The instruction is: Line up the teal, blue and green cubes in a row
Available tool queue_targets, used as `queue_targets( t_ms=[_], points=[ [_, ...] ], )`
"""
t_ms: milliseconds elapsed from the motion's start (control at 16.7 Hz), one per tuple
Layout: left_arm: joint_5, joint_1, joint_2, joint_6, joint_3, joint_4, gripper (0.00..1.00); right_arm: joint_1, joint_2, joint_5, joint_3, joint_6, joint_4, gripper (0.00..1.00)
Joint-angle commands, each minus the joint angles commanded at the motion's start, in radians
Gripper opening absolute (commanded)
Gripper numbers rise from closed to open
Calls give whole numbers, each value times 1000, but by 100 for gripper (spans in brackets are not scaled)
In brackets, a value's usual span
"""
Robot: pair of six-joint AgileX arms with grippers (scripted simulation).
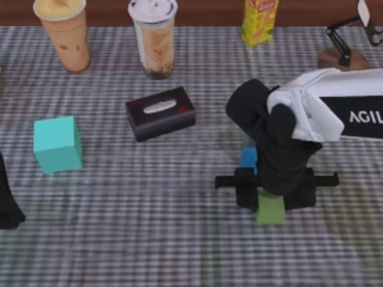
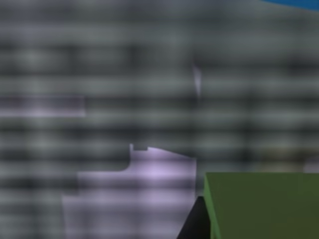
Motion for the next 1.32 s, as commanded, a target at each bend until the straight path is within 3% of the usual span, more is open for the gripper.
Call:
queue_targets(
  t_ms=[60,840,1320],
  points=[
    [0,0,0,0,0,0,100,0,0,0,0,0,0,0],
    [0,0,0,0,0,0,100,0,0,0,0,0,0,98],
    [0,0,0,0,0,0,100,0,0,0,0,0,0,100]
  ],
)
